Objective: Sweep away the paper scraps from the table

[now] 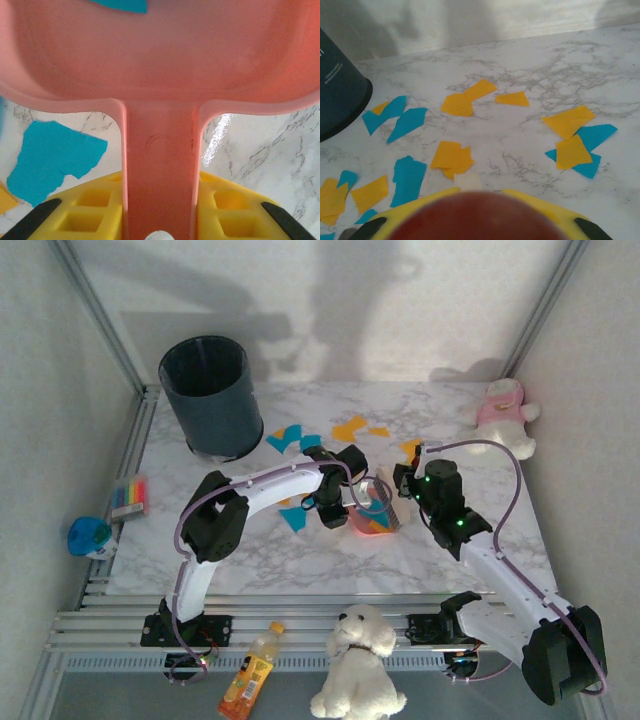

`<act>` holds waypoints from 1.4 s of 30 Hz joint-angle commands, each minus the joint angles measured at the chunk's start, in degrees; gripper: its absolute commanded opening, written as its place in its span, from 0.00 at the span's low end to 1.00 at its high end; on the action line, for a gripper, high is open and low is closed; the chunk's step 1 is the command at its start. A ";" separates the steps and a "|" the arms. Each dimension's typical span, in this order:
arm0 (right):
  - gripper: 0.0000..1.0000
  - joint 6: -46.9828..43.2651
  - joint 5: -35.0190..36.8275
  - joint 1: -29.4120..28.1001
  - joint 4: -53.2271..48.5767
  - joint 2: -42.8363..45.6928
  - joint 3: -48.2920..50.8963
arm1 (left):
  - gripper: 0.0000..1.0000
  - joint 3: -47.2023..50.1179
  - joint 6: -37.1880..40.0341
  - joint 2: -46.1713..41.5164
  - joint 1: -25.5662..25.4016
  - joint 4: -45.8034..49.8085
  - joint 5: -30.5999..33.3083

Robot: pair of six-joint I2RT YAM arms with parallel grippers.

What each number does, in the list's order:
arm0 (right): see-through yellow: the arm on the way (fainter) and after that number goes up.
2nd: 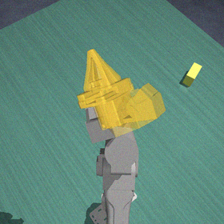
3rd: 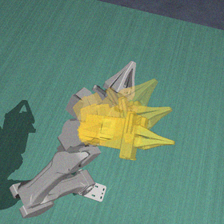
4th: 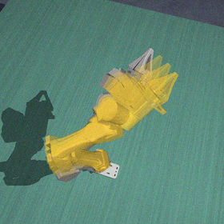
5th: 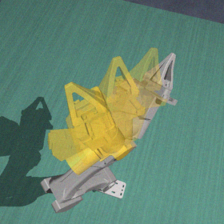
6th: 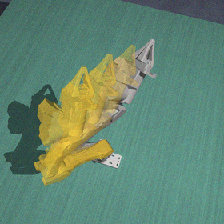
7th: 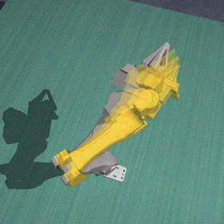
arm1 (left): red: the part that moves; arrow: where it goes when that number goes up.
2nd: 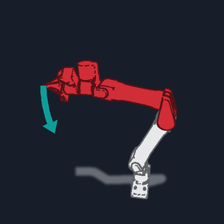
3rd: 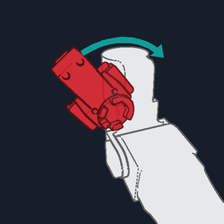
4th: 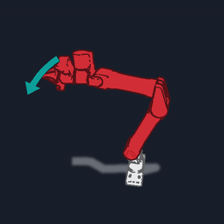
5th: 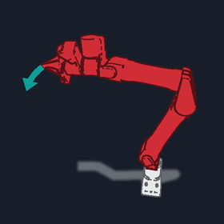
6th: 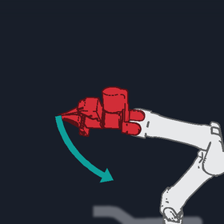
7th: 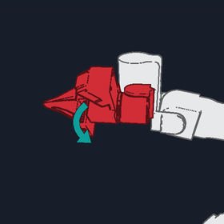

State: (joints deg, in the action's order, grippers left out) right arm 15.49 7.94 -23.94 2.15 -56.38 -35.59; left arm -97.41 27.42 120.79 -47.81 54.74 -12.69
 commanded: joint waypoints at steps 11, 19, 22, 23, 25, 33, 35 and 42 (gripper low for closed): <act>0.00 2.77 6.26 -0.42 -5.94 6.07 -5.93 | 0.00 7.74 0.36 -5.32 0.78 -8.13 -1.94; 0.00 2.51 13.51 -0.40 -10.86 9.11 -6.76 | 0.00 12.84 -1.26 -9.36 1.95 -15.42 -2.77; 0.00 2.52 17.18 -0.45 -12.68 10.54 -7.03 | 0.00 14.22 -2.01 -10.85 2.57 -17.67 -3.63; 0.00 2.49 18.40 -0.38 -13.07 10.92 -7.03 | 0.00 14.67 -2.30 -11.32 2.84 -18.44 -3.95; 0.00 2.25 19.92 -0.41 -13.94 11.45 -7.00 | 0.00 15.30 -2.78 -12.06 3.29 -19.63 -4.46; 0.00 1.91 22.49 -0.25 -16.57 11.46 -6.50 | 0.00 17.33 -6.74 -15.81 5.70 -25.52 -7.85; 0.00 1.80 22.33 -0.17 -17.31 10.98 -6.83 | 0.00 17.34 -9.43 -16.75 6.66 -26.92 -7.61; 0.00 1.83 19.90 -0.15 -17.19 9.88 -6.59 | 0.00 16.66 -15.14 -20.44 10.59 -29.88 -11.00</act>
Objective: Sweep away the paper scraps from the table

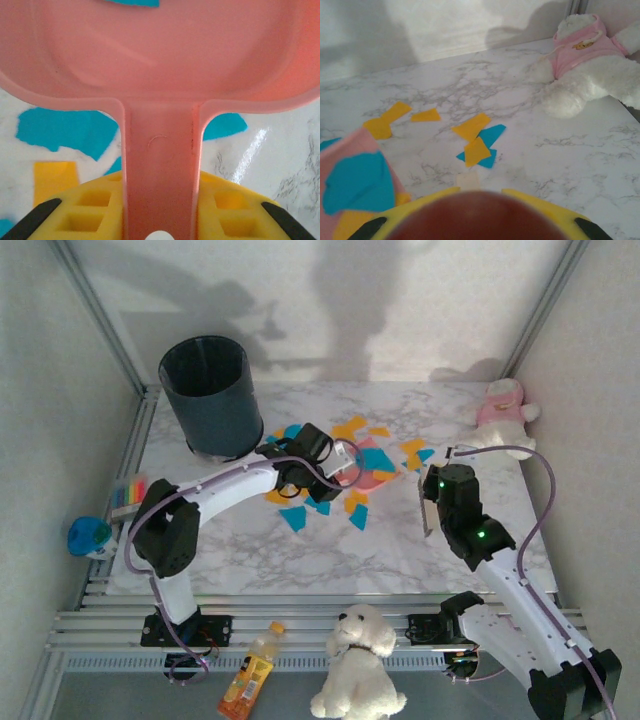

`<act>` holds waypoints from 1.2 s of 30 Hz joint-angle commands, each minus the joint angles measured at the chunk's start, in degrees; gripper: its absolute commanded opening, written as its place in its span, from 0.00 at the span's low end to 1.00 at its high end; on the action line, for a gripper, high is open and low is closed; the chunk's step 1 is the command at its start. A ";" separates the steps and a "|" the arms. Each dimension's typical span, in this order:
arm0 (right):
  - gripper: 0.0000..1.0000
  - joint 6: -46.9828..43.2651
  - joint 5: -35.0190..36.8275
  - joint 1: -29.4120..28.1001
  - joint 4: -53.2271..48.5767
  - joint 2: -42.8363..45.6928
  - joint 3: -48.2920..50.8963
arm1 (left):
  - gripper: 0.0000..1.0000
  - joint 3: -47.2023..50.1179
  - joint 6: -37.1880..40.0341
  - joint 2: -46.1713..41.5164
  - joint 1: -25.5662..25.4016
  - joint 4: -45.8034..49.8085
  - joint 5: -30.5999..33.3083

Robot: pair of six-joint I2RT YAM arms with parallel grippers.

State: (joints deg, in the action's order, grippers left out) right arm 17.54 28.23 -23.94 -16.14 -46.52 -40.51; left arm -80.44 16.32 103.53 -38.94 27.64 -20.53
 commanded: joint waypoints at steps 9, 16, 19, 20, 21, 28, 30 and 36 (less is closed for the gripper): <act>0.00 -0.21 -3.34 -0.14 1.55 -1.73 -1.82 | 0.00 -1.46 -8.15 -6.42 8.54 -4.81 -13.37; 0.00 -0.25 -4.53 -0.18 1.68 -2.38 -1.94 | 0.00 -3.14 -11.78 -9.51 11.35 -7.61 -12.07; 0.00 -0.19 -4.76 -0.20 1.78 -2.43 -1.94 | 0.00 -5.20 -13.38 -10.18 12.77 -7.45 -10.92; 0.00 -0.21 -4.85 -0.18 1.80 -2.45 -1.94 | 0.00 -6.07 -14.09 -10.32 13.32 -7.07 -10.44; 0.00 -0.13 -5.00 -0.14 1.77 -2.44 -1.98 | 0.00 -6.74 -14.47 -10.38 13.72 -6.75 -10.40; 0.00 -0.06 -5.82 -0.14 1.82 -2.69 -2.07 | 0.00 -12.13 -19.31 -9.86 18.07 -5.33 -11.78; 0.00 0.00 -5.98 -0.22 1.68 -2.77 -2.17 | 0.00 -13.29 -20.54 -9.82 19.53 -5.47 -13.34; 0.00 0.31 -6.34 -0.12 1.24 -3.46 -2.72 | 0.00 -15.56 -27.90 -8.91 24.59 -8.90 -19.20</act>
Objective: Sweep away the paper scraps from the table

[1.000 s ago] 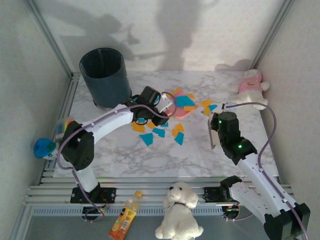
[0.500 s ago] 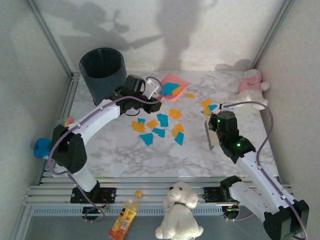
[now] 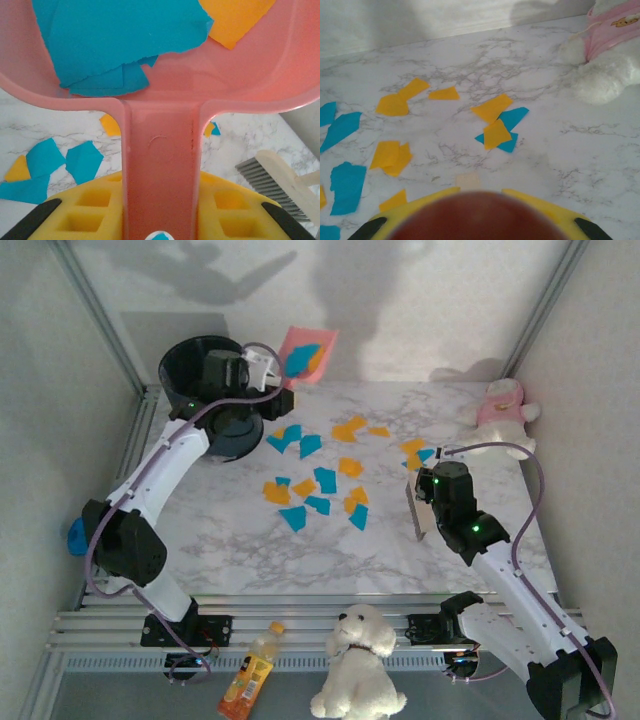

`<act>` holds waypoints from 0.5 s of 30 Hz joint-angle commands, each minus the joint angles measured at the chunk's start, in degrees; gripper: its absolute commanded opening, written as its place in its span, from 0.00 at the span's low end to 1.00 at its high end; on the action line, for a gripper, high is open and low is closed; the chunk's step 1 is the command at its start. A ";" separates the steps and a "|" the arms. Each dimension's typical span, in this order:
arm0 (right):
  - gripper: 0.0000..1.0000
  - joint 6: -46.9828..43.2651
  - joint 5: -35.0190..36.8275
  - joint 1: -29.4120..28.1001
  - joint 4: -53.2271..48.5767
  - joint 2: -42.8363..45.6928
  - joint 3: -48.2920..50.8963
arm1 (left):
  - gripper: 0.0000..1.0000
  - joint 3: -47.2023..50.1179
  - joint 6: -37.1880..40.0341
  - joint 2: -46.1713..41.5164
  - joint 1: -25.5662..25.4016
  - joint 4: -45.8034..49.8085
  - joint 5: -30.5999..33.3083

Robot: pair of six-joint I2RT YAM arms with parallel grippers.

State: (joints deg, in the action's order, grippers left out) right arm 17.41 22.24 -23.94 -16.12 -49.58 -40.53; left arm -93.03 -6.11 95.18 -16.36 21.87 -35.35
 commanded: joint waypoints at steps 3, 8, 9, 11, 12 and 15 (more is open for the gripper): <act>0.00 0.40 -0.44 -0.16 0.91 -0.78 -2.97 | 0.00 -5.52 -9.34 1.46 4.90 -3.44 -6.03; 0.00 0.58 -0.36 -0.15 0.71 -0.88 -2.89 | 0.00 -7.70 -16.53 4.18 9.18 -5.70 -9.70; 0.00 0.60 -0.20 -0.17 0.72 -0.87 -2.88 | 0.00 -7.33 -19.01 4.39 9.94 -7.26 -10.67; 0.00 0.64 -0.10 -0.15 0.73 -0.87 -2.78 | 0.00 -6.83 -22.83 4.87 11.29 -10.10 -12.65; 0.00 0.69 -0.07 -0.18 0.72 -0.96 -2.74 | 0.00 -6.83 -24.75 5.22 11.83 -10.72 -12.72; 0.00 0.74 0.00 -0.18 0.67 -1.06 -2.80 | 0.00 -6.09 -28.44 5.46 12.73 -13.06 -13.20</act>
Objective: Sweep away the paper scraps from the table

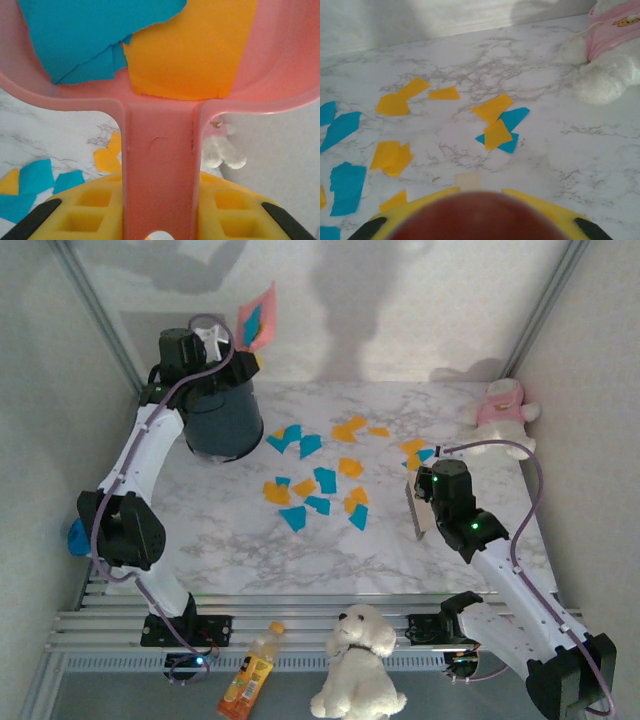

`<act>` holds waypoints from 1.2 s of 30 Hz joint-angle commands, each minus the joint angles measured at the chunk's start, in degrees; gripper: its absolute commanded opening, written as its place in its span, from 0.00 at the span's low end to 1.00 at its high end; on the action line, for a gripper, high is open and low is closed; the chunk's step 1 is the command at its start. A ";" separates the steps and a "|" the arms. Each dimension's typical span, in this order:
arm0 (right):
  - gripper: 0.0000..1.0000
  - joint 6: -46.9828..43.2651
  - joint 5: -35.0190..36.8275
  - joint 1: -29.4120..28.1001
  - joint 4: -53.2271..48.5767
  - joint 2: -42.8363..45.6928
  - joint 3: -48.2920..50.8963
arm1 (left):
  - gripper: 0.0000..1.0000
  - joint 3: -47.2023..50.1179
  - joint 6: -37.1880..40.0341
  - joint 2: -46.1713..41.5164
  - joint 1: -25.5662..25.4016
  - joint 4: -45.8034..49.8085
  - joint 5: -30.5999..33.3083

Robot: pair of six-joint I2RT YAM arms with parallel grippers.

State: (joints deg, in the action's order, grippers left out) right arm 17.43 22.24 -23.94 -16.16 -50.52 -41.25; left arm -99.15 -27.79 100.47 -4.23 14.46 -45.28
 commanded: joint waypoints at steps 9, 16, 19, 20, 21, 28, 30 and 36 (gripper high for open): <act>0.00 1.01 -0.18 -0.22 0.67 -0.37 -2.07 | 0.00 7.07 -17.47 -1.50 1.99 -15.05 -3.78; 0.00 1.08 -0.18 -0.15 0.43 -0.37 -1.90 | 0.00 13.36 -24.95 -3.83 3.00 -22.83 -3.07; 0.00 1.09 -0.17 -0.14 0.41 -0.37 -1.89 | 0.00 15.29 -26.56 -4.83 3.08 -24.85 -2.62; 0.00 1.11 -0.18 -0.20 0.44 -0.53 -1.90 | 0.00 15.67 -27.09 -5.06 3.07 -25.12 -2.20; 0.00 1.11 -0.22 -0.16 0.52 -0.52 -1.90 | 0.00 16.27 -27.76 -5.40 3.13 -25.90 -1.97; 0.00 1.09 -0.31 -0.14 0.52 -0.72 -1.72 | 0.00 21.17 -33.39 -7.81 3.49 -32.20 -0.14; 0.00 1.07 -0.33 -0.22 0.52 -0.72 -1.76 | 0.00 22.00 -34.56 -8.30 3.63 -33.45 0.08; 0.00 1.11 -0.44 -0.15 0.39 -0.98 -1.81 | 0.00 25.38 -40.63 -9.07 3.84 -40.72 0.37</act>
State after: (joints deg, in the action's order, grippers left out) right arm 17.65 22.24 -23.94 -16.60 -51.29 -41.25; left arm -74.91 -64.16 93.69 -1.10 -18.96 -45.39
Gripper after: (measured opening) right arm 0.245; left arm 0.263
